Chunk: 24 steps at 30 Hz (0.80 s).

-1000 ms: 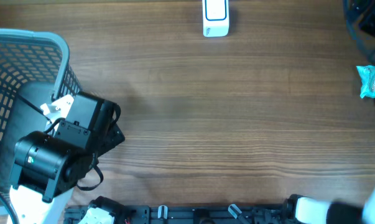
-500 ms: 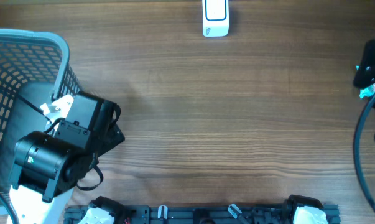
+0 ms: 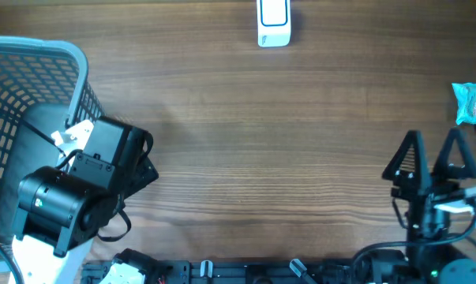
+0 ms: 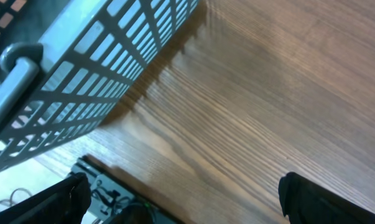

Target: Scan the item barcode

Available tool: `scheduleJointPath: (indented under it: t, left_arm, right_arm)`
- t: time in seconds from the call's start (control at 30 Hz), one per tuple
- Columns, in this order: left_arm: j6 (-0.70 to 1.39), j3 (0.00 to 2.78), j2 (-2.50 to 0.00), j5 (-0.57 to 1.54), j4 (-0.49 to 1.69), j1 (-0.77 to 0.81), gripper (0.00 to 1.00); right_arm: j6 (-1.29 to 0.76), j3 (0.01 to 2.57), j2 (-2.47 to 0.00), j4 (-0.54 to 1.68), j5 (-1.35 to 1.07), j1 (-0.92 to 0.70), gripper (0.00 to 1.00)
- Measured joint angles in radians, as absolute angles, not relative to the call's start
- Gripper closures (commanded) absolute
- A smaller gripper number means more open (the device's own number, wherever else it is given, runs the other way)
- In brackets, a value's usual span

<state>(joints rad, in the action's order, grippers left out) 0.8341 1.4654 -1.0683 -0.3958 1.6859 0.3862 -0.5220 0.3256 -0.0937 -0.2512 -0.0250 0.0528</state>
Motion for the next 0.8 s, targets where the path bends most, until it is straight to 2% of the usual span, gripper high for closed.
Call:
scheduleJointPath:
  t: [0.1,0.23,0.37,0.47,0.63,0.73,0.8]
  left_arm:
    - [0.834,1.465,-1.068,-0.396,1.684,0.386,0.0]
    - [0.834,1.465,-1.068,-0.396,1.683,0.386,0.0]
    - [0.834,1.465,-1.068,-0.396,1.684,0.386,0.0]
    - [0.834,1.465,-1.068,-0.396,1.684,0.386,0.0]
    - [0.834,1.465,-1.068,-0.396,1.684,0.386,0.0]
    - [0.834,1.465,-1.068,-0.396,1.683,0.386,0.0]
    - [0.834,1.465,-1.068,-0.396,1.684,0.386,0.0]
  right_arm:
    - [-0.579,0.16,-0.044,-0.369,-0.021,0.053,0.0]
    - [-0.716,0.021,-0.023,-0.361,0.052,0.053,0.0]
    - [-0.763,0.007,-0.018,-0.253,0.088,0.053,0.0]
    - [-0.77,0.006,-0.014,-0.041,0.117,0.053,0.0]
    - [-0.574,0.006,-0.014,-0.01,0.103,0.053,0.0]
    - [-0.301,0.006,-0.014,0.001,0.009,0.053,0.0]
    - [-0.201,0.006,-0.014,0.001,-0.015,0.053,0.0]
